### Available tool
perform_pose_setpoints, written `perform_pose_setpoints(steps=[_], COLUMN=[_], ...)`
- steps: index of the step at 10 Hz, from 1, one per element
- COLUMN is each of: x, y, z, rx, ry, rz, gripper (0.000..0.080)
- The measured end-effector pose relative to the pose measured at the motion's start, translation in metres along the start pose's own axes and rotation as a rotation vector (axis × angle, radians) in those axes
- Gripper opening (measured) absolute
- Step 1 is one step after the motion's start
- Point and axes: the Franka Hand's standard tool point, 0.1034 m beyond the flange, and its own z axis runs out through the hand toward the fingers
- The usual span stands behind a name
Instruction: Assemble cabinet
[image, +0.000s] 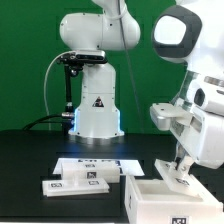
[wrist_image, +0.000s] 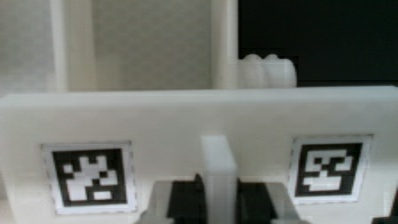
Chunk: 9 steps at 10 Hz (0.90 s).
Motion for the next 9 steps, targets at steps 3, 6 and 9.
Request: perform_pose_setpoints(steps=[3, 6, 9], x=[0.000, -0.002, -0.003], y=[0.000, 0.020, 0.036], z=[0.000, -0.001, -0.002], rx=[0.000, -0.017, -0.027], ry=[0.000, 0.007, 0.008], rz=[0.001, -0.037, -0.032], gripper=[0.0065, 0.0065, 0.0065])
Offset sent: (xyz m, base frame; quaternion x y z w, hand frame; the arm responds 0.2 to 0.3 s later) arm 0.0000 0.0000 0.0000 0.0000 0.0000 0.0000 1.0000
